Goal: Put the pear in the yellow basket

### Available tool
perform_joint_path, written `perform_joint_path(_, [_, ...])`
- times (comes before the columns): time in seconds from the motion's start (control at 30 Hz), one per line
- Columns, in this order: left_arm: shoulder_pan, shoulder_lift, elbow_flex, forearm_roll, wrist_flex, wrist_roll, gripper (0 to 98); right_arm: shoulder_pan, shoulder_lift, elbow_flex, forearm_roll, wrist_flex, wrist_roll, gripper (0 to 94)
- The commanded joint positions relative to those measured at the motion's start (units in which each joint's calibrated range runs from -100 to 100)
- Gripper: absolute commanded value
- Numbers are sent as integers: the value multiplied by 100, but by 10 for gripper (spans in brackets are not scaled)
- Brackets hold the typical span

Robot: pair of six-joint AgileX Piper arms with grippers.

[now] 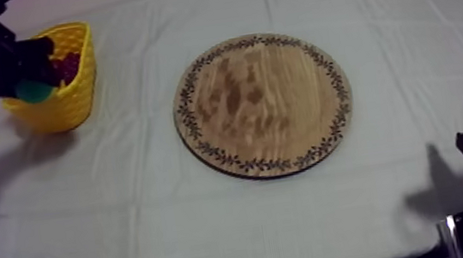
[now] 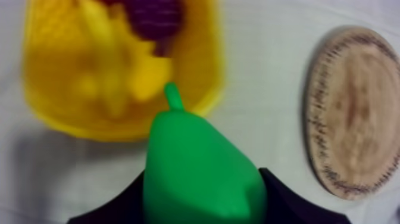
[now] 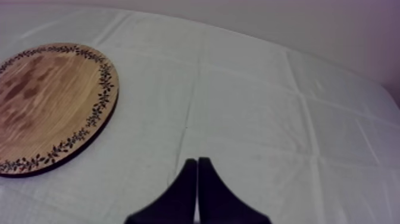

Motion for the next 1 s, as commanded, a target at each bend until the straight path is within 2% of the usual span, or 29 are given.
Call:
perform_joint_path(0.0, [-495, 345, -438, -21, 48, -109, 368, -1, 4, 0, -3, 2, 0, 3])
perform_joint_path(0.23, [-576, 1361, -1617, -94, 5, -123, 368, -4, 4, 0, -3, 2, -2, 3])
perform_joint_path(0.4, [-544, 2059, -2242, -66, -195, -81, 383, 1, 4, 0, -3, 2, -1, 3])
perform_joint_path(0.63, [-605, 2903, -2487, 53, -413, -121, 394, 3, 4, 0, -3, 2, 1, 3])
perform_joint_path(0.97, [-614, 3435, -2632, 68, -589, -128, 404, 3, 1, 0, -3, 2, 0, 3])
